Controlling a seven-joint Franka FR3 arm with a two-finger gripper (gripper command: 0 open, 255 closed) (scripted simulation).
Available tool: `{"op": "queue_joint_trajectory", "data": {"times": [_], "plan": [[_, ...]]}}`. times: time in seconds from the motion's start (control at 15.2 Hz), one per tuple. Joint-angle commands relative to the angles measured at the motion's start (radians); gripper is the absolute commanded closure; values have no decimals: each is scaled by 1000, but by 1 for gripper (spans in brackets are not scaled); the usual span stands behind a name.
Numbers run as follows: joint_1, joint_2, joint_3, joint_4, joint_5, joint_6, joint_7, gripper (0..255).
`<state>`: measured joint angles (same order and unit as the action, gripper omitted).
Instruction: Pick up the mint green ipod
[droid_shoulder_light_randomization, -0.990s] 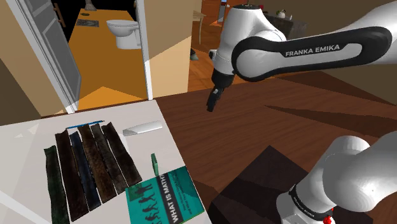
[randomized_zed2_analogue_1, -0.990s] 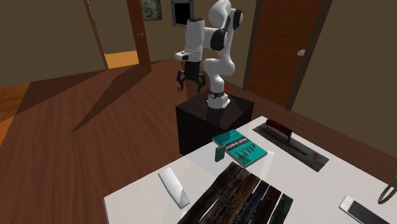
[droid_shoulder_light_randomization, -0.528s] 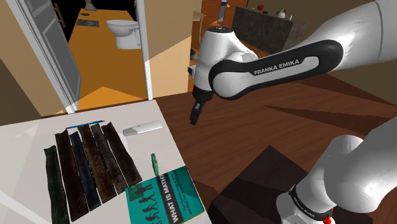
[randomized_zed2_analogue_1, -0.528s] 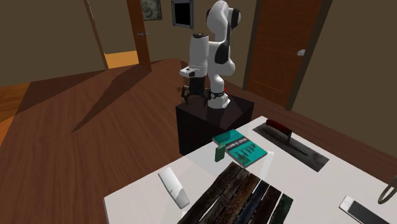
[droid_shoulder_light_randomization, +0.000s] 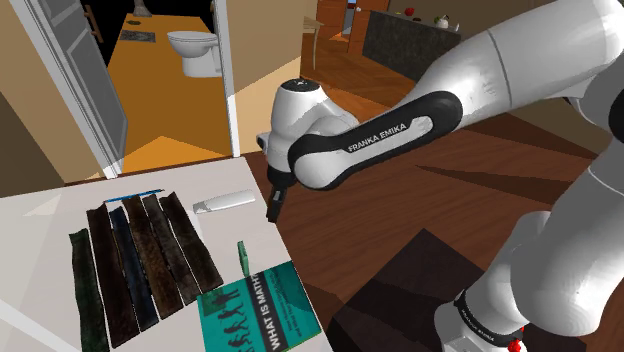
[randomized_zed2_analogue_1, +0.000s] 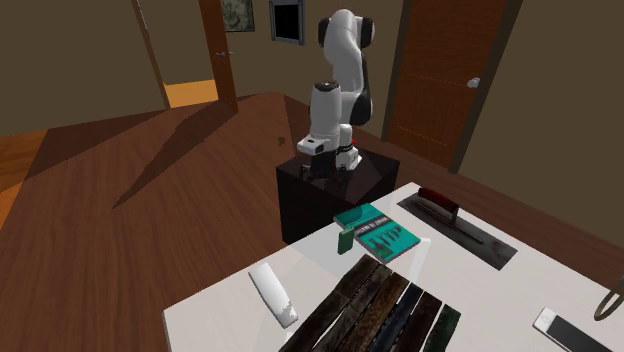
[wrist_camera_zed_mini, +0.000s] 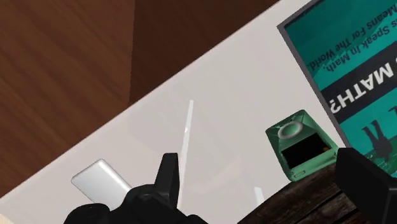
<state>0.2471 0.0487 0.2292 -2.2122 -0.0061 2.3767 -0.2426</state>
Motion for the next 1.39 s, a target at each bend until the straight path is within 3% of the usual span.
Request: {"op": "queue_joint_trajectory", "data": {"times": [0.0, 0.53, 1.19, 1.25, 1.32], "plan": [[16, 60, 15, 24, -9, 36, -2, 0], [89, 300, 55, 170, -66, 120, -13, 0], [110, 390, 38, 174, -99, 205, 2, 0], [111, 393, 38, 177, -100, 204, 3, 255], [111, 393, 38, 177, -100, 204, 3, 255]]}}
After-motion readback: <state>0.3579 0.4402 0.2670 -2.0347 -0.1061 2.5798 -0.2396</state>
